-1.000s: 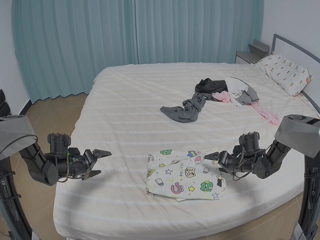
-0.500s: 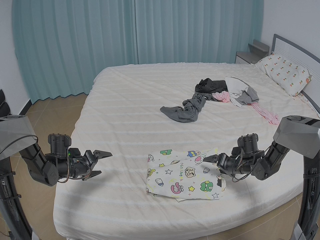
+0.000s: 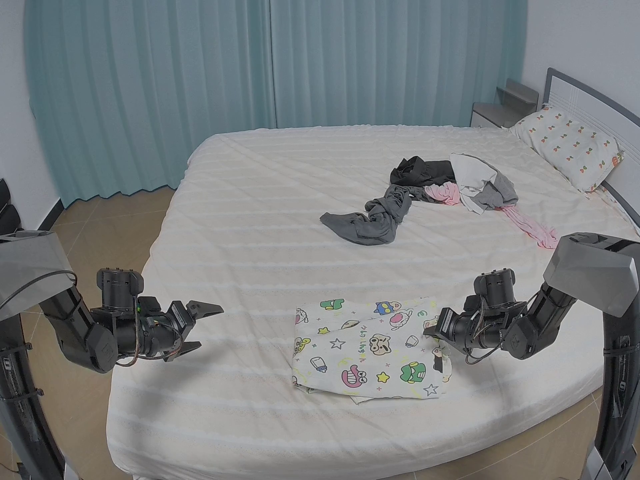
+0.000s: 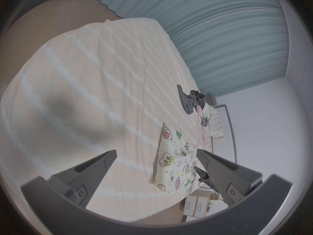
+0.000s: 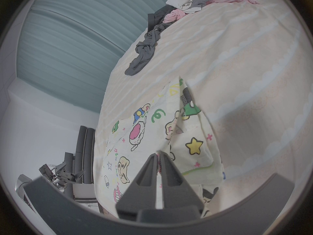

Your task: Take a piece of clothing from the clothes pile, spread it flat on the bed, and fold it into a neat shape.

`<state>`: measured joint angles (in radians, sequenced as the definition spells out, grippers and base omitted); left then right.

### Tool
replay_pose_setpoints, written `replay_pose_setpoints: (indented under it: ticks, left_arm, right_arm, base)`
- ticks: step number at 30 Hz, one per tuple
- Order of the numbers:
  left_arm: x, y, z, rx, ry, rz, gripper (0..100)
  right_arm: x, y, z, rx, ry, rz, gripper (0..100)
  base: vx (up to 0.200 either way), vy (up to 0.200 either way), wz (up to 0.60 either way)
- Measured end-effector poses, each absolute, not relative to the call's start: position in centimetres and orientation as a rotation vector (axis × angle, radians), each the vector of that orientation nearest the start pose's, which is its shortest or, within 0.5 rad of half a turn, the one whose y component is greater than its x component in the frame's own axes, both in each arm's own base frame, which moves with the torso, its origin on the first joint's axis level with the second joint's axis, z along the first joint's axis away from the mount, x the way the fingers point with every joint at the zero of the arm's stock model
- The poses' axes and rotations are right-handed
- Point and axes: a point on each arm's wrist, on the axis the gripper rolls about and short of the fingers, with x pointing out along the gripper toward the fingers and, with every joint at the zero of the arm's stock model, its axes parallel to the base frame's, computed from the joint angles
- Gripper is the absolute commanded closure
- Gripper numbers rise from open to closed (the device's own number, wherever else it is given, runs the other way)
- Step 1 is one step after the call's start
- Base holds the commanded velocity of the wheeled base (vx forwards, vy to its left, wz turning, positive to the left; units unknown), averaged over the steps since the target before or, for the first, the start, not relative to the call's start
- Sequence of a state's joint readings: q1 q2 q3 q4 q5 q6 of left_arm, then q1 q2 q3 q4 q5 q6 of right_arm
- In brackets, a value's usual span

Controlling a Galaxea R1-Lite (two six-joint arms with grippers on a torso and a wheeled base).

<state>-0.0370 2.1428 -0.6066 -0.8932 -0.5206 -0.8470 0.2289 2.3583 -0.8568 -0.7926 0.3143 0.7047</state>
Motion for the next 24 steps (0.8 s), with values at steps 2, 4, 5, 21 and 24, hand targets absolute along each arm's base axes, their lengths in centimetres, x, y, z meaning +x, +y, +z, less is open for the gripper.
replay_pose_setpoints:
  ticks: [2, 4, 5, 21, 24]
  left_arm:
    - [32.4, -2.3, 2.1, -0.950, 0.819, -0.246, 0]
    - [32.4, -2.4, 2.1, -0.949, 0.810, -0.251, 0]
    - [32.4, -2.4, 2.1, -0.948, 0.807, -0.253, 0]
    - [32.3, -2.5, 1.7, -0.949, 0.812, -0.253, 0]
    - [32.3, -2.5, 1.7, -0.949, 0.812, -0.253, 0]
  right_arm:
    - [36.3, 9.0, -1.9, 0.692, 0.872, 0.252, 100]
    - [35.8, 8.7, -1.4, 0.687, 0.888, 0.258, 100]
    - [35.6, 8.6, -1.3, 0.680, 0.895, 0.259, 100]
    - [35.0, 7.6, -0.4, 0.626, 0.906, 0.269, 100]
    - [35.0, 7.8, -0.5, 0.623, 0.910, 0.272, 100]
  base:
    - [0.000, 0.000, 0.00]
    - [0.000, 0.000, 0.00]
    - [0.000, 0.000, 0.00]
    - [0.000, 0.000, 0.00]
    - [0.000, 0.000, 0.00]
